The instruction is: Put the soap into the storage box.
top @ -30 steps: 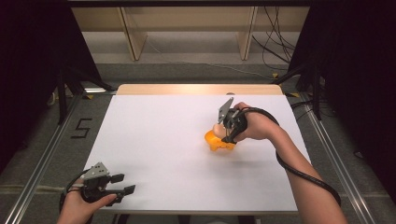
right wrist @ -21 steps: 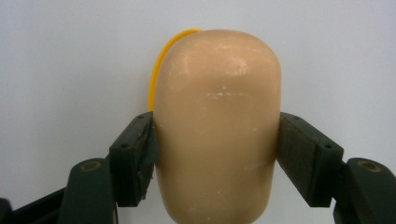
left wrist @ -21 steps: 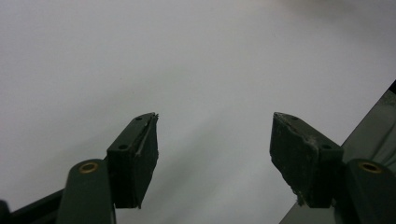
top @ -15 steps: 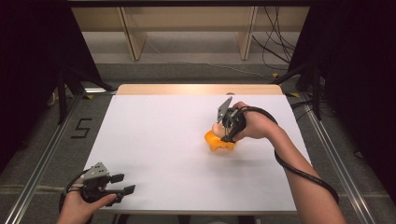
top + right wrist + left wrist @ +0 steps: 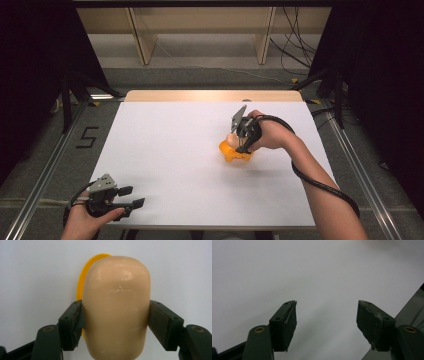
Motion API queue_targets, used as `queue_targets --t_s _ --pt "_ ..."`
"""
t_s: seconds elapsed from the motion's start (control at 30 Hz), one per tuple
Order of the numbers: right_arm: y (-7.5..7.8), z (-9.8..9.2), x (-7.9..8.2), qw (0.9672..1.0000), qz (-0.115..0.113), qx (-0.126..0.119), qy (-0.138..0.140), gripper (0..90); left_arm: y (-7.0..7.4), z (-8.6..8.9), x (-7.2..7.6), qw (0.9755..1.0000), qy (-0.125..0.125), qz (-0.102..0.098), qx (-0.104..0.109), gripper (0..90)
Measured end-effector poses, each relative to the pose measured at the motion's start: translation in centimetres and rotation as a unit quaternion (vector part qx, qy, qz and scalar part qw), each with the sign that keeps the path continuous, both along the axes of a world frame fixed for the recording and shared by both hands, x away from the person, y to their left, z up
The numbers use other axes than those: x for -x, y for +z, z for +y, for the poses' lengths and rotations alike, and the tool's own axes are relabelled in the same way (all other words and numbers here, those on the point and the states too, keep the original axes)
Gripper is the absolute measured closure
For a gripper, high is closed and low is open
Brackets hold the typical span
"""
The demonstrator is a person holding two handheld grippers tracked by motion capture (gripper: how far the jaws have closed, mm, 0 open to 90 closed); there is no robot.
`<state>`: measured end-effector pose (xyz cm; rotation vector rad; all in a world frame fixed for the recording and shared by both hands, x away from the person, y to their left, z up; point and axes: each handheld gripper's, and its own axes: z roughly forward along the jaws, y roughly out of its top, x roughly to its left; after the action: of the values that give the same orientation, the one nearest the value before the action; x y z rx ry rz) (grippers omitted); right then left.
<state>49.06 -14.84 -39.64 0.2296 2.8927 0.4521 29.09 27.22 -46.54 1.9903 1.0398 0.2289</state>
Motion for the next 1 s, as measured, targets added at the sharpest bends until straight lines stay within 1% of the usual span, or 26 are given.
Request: queue_targets --t_s 0.13,0.17,0.2,0.27,0.33,0.37,0.4,0.5,0.53,0.6,0.67,0.7,0.73,0.77,0.8,0.83,0.87,0.97,1.0 --pt "0.0 0.0 -0.1 1.0000 0.000 0.000 0.003 33.8 0.0 0.0 0.0 1.0000 0.000 -0.001 0.000 32.3" --pt "-0.1 -0.1 0.0 1.0000 0.002 0.002 -0.002 33.8 0.0 0.0 0.0 1.0000 0.000 0.000 0.000 32.3" --pt "-0.1 -0.1 0.0 1.0000 -0.003 0.003 -0.001 33.8 0.0 0.0 0.0 1.0000 0.000 0.000 0.000 32.3" --pt "-0.2 -0.1 -0.1 1.0000 0.001 0.003 0.003 33.8 0.0 0.0 0.0 1.0000 0.000 0.000 0.000 32.3" --pt "-0.3 -0.2 0.0 1.0000 0.001 0.001 -0.002 33.8 0.0 0.0 0.0 1.0000 0.000 0.000 0.000 32.3" --pt "-0.3 -0.2 -0.1 1.0000 0.001 0.000 0.000 33.7 0.0 0.0 0.0 1.0000 0.002 -0.002 0.001 32.3" --pt "-0.3 -0.2 -0.2 1.0000 -0.002 -0.001 0.003 33.8 0.0 -0.1 0.0 1.0000 0.002 -0.002 0.000 32.3" --pt "-0.3 -0.3 -0.2 1.0000 0.002 0.003 -0.003 33.7 0.0 0.0 0.0 1.0000 0.000 0.000 0.000 32.3" --pt "-0.4 -0.3 -0.3 1.0000 -0.001 0.002 0.007 33.7 0.0 0.0 0.0 1.0000 0.000 0.000 0.001 32.3" --pt "-0.5 -0.3 -0.3 1.0000 0.004 0.002 -0.001 33.7 0.0 0.0 0.0 1.0000 0.000 0.000 0.000 32.3" --pt "-0.6 -0.2 -0.3 1.0000 0.000 0.001 0.003 33.7 0.0 0.0 0.0 1.0000 0.000 -0.001 0.000 32.3" --pt "-0.7 -0.2 -0.4 1.0000 0.001 0.000 0.008 33.5 0.0 0.0 0.0 1.0000 0.002 -0.004 0.003 32.3" --pt "-0.7 -0.2 -0.4 1.0000 0.002 0.001 0.002 34.3 0.0 0.0 0.0 1.0000 0.002 -0.004 0.003 32.3" --pt "-0.6 -0.2 -0.3 1.0000 0.006 0.003 -0.002 40.8 0.0 0.0 0.0 1.0000 0.002 -0.004 0.003 32.3" --pt "-0.5 -0.2 -0.4 0.9999 0.003 -0.011 0.007 40.9 0.0 0.0 0.0 1.0000 -0.001 0.000 0.000 32.3" --pt "-0.3 -0.2 -0.3 0.9998 0.004 -0.020 -0.008 41.5 0.0 0.0 0.0 1.0000 0.000 0.000 0.000 32.3" --pt "0.0 -0.2 -0.3 0.9997 0.004 -0.023 -0.010 41.7 0.0 0.0 0.0 1.0000 -0.001 -0.001 0.000 32.3" --pt "0.5 -0.3 -0.2 0.9997 0.003 -0.022 -0.014 42.6 0.0 -0.1 0.0 1.0000 0.003 -0.006 0.003 32.3" --pt "0.6 -0.3 -0.2 0.9996 0.001 -0.027 -0.010 43.2 0.0 -0.1 0.0 1.0000 0.003 -0.006 0.003 32.3"
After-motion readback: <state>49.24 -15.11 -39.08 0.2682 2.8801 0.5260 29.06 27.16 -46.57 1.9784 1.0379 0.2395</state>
